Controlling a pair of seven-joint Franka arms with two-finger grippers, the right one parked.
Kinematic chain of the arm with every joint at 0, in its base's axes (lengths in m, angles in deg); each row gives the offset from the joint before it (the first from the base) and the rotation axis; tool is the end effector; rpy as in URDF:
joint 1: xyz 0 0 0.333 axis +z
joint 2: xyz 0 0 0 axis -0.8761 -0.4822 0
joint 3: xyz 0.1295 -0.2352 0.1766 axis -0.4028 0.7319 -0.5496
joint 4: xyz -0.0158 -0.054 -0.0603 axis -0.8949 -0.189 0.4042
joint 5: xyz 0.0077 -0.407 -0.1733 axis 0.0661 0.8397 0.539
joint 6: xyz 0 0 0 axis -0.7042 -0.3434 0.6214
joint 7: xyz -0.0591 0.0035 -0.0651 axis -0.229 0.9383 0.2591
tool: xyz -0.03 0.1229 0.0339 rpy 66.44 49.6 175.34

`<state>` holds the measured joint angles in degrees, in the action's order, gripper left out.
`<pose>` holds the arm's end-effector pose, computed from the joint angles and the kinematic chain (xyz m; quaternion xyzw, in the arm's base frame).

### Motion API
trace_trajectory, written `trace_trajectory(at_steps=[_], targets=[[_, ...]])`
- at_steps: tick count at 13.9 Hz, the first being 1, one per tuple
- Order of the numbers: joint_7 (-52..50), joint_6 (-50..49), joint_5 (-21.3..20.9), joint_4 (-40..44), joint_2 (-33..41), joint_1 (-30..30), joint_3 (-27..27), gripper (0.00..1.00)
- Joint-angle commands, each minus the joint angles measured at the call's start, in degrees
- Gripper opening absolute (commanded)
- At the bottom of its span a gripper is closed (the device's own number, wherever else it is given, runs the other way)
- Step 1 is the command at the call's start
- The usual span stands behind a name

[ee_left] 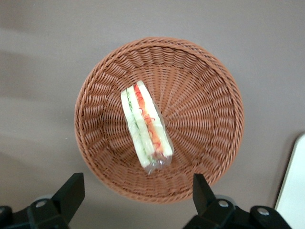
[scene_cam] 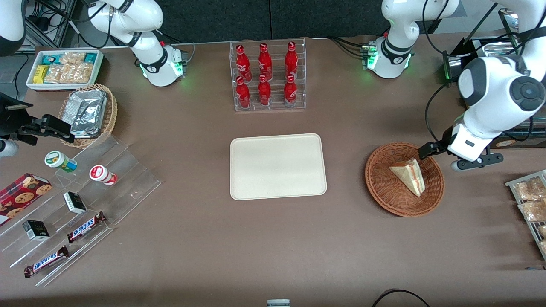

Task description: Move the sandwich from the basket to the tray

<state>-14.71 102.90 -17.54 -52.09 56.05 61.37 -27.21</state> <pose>0.5777 -0.0165 0.3377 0.9901 0.1396 0.0098 0.0111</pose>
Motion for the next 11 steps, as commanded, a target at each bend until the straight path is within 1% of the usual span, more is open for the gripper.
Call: trace_trajectory(at_steps=[1,3,6,8,11], targets=[[-10.1,5.1,-0.4,-1.8,-1.1,-0.4,0.4,1.00],[-15.4,7.0,-0.4,-2.0,-2.6,-0.5,0.5,1.00],[-20.2,9.2,-0.4,-3.7,-4.2,-0.8,0.7,1.00],[-22.0,11.6,-0.4,-5.3,-5.4,-1.0,0.7,1.00],[-22.1,12.2,-0.4,-6.5,-6.6,-1.1,0.7,1.00]])
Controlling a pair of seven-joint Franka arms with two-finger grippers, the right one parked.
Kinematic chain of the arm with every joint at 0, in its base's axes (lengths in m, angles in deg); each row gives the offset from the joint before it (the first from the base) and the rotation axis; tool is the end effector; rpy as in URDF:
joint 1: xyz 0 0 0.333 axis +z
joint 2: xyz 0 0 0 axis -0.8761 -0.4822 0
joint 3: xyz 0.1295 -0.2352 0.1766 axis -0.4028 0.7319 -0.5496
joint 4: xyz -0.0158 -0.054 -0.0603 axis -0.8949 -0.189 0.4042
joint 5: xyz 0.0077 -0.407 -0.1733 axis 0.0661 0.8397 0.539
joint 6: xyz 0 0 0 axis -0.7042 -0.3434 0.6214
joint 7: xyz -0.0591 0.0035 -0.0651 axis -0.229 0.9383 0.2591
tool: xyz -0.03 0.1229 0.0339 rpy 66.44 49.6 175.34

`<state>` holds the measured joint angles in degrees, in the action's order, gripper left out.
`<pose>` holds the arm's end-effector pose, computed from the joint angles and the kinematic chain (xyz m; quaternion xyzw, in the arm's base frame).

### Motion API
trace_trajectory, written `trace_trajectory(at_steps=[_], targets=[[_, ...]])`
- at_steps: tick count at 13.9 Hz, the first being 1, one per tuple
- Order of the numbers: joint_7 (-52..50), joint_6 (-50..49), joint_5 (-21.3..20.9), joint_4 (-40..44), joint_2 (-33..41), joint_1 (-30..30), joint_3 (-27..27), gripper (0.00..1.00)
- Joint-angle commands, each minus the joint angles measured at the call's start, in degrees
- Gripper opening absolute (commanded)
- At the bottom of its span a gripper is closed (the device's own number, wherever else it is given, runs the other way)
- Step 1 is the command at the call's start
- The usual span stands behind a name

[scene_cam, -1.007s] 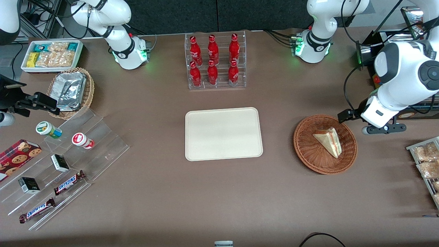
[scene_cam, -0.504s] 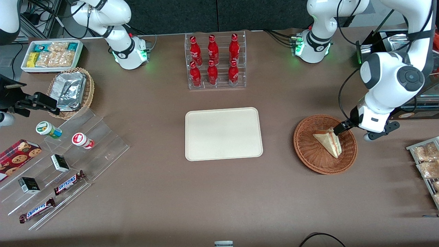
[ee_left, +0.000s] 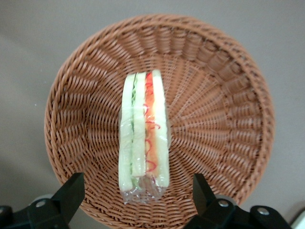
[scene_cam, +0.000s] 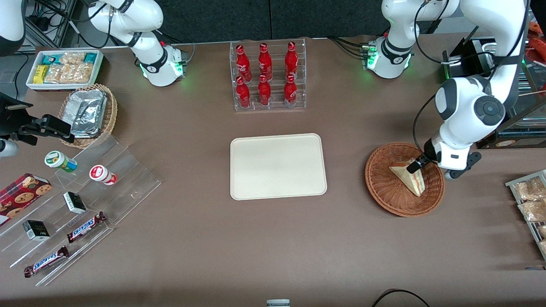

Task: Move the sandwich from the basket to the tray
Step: 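Lower the left gripper and grasp the wrapped sandwich upright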

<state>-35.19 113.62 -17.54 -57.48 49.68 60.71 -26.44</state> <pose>0.5633 -0.0298 0.2469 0.9528 0.3033 -0.0013 0.0106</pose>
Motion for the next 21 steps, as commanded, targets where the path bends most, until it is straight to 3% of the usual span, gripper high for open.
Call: trace_trajectory(at_steps=[1,9,10,12,14,15,21], targets=[[-1.6,2.0,-0.4,-1.4,-0.4,-0.4,0.1,1.00],[-1.6,6.1,-0.4,-1.7,-3.7,-0.4,0.1,0.97],[-1.9,6.1,-0.4,-1.7,-3.8,-0.4,0.0,0.85],[-3.3,6.1,-0.4,-1.7,-3.8,-0.4,0.0,0.38],[-3.4,6.0,-0.4,-1.7,-3.8,-0.4,0.1,0.07],[-3.3,6.0,-0.4,-1.7,-3.9,-0.4,0.0,0.00],[-5.6,5.3,-0.4,1.0,-6.0,-1.9,1.4,0.00]])
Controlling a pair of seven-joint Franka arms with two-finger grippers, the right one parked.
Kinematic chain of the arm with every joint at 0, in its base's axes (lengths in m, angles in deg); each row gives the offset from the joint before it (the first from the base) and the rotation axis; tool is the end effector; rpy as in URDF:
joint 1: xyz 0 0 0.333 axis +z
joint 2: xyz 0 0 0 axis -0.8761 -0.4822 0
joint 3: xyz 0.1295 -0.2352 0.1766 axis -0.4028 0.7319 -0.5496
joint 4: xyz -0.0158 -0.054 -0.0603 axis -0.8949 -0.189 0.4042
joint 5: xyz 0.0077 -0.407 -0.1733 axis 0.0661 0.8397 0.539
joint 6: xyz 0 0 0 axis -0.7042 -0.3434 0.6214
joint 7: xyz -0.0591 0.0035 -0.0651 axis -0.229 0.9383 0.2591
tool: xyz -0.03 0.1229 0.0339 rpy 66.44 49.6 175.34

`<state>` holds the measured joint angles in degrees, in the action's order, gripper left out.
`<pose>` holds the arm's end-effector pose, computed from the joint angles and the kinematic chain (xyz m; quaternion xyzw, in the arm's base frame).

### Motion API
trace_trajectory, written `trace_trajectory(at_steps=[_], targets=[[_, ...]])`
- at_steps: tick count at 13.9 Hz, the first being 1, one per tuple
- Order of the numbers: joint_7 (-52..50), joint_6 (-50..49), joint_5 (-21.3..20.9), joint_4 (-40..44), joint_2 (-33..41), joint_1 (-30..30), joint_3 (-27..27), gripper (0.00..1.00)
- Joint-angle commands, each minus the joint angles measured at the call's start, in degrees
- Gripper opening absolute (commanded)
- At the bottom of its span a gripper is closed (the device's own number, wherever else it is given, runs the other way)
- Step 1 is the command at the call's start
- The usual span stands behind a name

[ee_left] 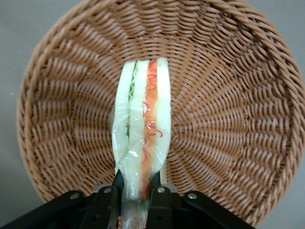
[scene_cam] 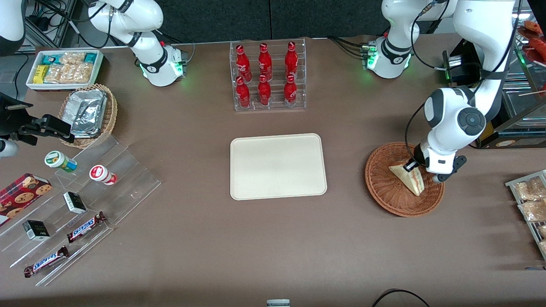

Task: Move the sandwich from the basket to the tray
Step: 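Lower the left gripper and grasp the wrapped sandwich upright, then lift the sandwich and carry it over the cream tray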

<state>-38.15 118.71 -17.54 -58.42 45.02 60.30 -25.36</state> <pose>0.5584 -0.0444 0.2020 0.9485 0.3166 -0.0068 0.0115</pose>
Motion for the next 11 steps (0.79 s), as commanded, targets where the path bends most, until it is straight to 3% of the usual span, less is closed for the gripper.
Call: trace_trajectory(at_steps=[1,7,11], targets=[[-2.8,-1.1,-0.4,3.1,-1.2,-1.5,0.3,0.00],[-2.9,-24.1,-0.4,20.9,-2.2,-5.3,0.3,0.00],[-3.3,-27.7,-0.1,25.0,-2.4,-12.4,0.4,0.00]])
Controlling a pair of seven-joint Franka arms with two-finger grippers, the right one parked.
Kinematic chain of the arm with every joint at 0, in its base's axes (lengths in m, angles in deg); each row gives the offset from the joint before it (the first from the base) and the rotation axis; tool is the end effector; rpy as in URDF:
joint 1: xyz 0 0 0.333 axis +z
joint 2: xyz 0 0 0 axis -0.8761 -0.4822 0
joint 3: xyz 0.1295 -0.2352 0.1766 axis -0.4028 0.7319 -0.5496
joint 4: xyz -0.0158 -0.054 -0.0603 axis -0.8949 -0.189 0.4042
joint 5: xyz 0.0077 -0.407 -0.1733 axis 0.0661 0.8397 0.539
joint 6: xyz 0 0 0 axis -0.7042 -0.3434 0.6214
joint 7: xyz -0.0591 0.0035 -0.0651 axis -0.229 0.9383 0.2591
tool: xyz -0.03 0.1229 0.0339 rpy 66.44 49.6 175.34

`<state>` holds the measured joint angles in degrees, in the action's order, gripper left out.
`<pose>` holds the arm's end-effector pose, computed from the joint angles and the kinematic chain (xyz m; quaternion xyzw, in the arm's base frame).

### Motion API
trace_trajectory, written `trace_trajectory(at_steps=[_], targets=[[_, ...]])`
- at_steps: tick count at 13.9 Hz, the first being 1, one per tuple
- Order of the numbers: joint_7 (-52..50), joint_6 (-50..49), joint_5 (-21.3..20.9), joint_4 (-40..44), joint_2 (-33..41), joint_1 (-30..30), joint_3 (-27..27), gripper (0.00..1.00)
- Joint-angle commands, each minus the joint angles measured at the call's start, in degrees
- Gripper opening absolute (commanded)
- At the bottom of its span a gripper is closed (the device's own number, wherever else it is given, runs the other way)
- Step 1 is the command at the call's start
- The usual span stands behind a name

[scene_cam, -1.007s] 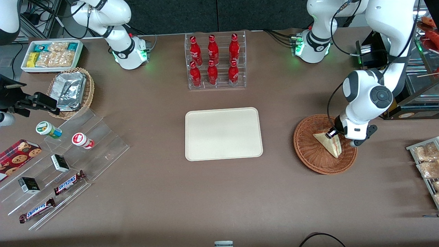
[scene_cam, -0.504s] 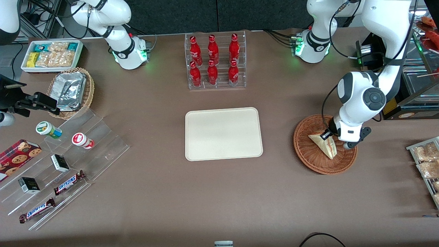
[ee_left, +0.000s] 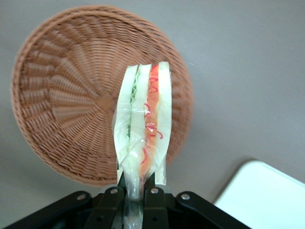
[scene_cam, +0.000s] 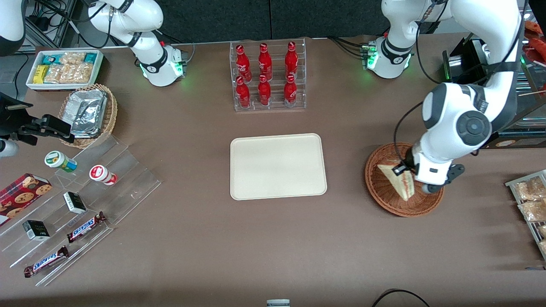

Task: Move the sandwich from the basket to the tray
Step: 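Lift the sandwich and carry it over the cream tray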

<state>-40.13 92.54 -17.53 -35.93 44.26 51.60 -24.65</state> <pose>0.6220 -0.1539 0.3361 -0.9671 -0.2507 0.0443 0.0030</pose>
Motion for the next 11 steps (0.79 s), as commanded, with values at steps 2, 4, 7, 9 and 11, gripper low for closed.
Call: trace_trajectory(at_steps=[2,4,7,9,11], targets=[[-1.3,-1.3,0.1,2.6,-2.1,-7.5,-0.3,0.00],[-1.3,-1.3,0.0,4.5,-4.2,-11.8,-0.3,0.00],[-2.2,-1.3,-0.2,8.1,-7.7,-17.4,-0.4,0.00],[-2.3,-1.2,-0.1,10.3,-10.0,-20.0,-0.4,0.00],[-2.3,-1.0,-0.1,12.5,-12.4,-22.9,-0.3,0.00]])
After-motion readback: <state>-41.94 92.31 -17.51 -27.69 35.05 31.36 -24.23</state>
